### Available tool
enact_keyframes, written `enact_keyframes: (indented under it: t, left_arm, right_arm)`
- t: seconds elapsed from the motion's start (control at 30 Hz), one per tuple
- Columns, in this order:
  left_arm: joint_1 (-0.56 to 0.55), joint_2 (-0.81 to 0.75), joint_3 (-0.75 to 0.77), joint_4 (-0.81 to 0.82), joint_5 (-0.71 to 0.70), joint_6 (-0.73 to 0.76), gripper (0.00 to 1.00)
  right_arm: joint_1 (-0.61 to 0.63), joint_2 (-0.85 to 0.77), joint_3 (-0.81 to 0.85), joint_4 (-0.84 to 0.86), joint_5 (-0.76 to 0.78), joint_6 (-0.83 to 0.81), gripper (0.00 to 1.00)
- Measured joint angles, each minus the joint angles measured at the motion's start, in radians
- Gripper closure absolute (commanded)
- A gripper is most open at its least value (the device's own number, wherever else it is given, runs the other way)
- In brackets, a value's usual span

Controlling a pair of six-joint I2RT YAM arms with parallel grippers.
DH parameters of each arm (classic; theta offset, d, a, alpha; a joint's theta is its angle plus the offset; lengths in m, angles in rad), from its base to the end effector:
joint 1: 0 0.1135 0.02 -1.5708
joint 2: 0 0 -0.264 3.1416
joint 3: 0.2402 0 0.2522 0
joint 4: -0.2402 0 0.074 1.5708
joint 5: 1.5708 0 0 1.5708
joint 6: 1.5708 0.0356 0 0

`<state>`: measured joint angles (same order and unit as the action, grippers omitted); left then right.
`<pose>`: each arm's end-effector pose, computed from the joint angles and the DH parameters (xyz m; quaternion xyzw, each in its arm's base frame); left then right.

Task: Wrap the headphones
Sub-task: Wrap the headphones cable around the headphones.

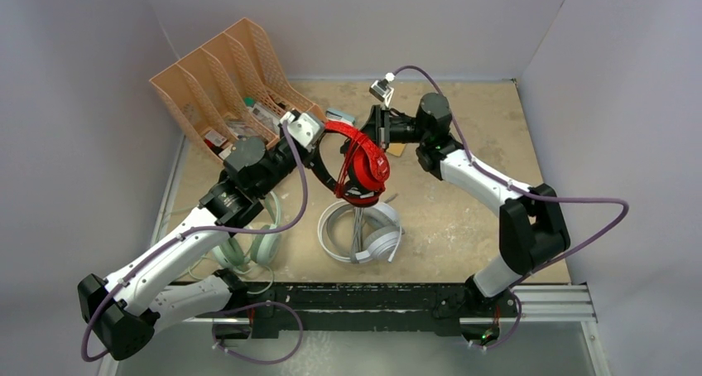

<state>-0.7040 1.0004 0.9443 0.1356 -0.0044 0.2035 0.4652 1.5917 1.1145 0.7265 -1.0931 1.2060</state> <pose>0.1790 -0.1518 0.3906 0.2959 0.6105 -0.1805 0.7121 0.3060 0.1890 0.3405 -0.1927 0.6373 0.7142 0.2158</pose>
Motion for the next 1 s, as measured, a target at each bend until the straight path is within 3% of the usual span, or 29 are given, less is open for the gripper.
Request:
enact_keyframes:
  t: [0.23,0.77,1.0]
  left_arm:
    - [0.002,0.000,0.000,-0.042,0.011,0.000,1.00]
    - [-0.006,0.011,0.055,-0.032,-0.016,0.108,1.00]
    - [-0.010,0.029,0.066,-0.063,-0.003,0.139,1.00]
  right_arm:
    - [-0.001,-0.011,0.034,-0.192,0.007,-0.153,1.00]
    - [0.006,-0.137,0.007,-0.335,-0.074,-0.288,1.00]
    - [0.006,-0.143,0.032,-0.538,-0.092,-0.461,0.98]
